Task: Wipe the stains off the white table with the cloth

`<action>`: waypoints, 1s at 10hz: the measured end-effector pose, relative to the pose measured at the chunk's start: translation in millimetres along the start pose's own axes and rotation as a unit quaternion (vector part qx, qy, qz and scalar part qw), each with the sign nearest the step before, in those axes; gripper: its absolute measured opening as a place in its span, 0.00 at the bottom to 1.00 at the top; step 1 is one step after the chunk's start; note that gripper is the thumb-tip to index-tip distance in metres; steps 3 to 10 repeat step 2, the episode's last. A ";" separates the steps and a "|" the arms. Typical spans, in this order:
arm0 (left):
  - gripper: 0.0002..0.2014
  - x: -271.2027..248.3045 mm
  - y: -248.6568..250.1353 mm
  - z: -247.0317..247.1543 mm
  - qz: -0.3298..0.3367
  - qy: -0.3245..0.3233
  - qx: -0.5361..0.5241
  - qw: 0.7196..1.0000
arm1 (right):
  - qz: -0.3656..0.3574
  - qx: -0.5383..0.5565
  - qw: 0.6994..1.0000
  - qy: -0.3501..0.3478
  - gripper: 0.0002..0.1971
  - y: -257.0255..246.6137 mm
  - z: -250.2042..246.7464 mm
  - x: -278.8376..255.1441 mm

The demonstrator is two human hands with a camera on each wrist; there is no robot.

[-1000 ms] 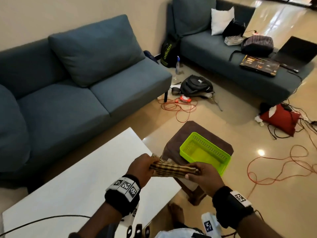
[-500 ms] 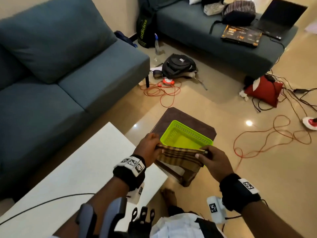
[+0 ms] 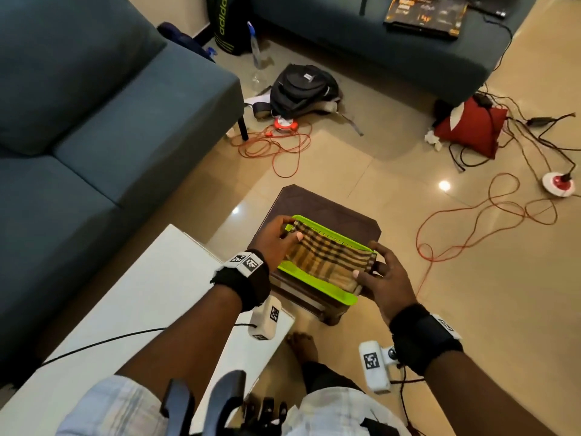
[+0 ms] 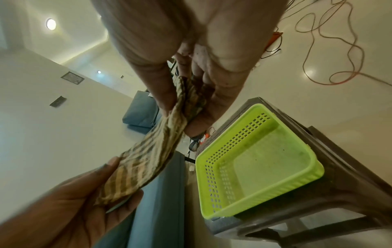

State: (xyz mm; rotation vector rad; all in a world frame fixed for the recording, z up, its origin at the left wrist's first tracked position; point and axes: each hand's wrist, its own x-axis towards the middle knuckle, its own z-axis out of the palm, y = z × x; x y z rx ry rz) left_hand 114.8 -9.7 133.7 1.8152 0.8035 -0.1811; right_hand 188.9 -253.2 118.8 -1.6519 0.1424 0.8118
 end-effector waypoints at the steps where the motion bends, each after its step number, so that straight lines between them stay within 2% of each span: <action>1: 0.22 15.4 -12.5 -1.0 -0.067 -0.034 0.033 0.997 | 0.072 -0.090 0.993 0.013 0.39 13.3 1.1 28.6; 2: 0.16 4.8 -59.2 -9.1 -0.137 -0.046 0.230 0.963 | 0.113 -0.265 0.955 0.072 0.43 33.3 -5.3 51.5; 10: 0.16 4.8 -59.2 -9.1 -0.137 -0.046 0.230 0.963 | 0.113 -0.265 0.955 0.072 0.43 33.3 -5.3 51.5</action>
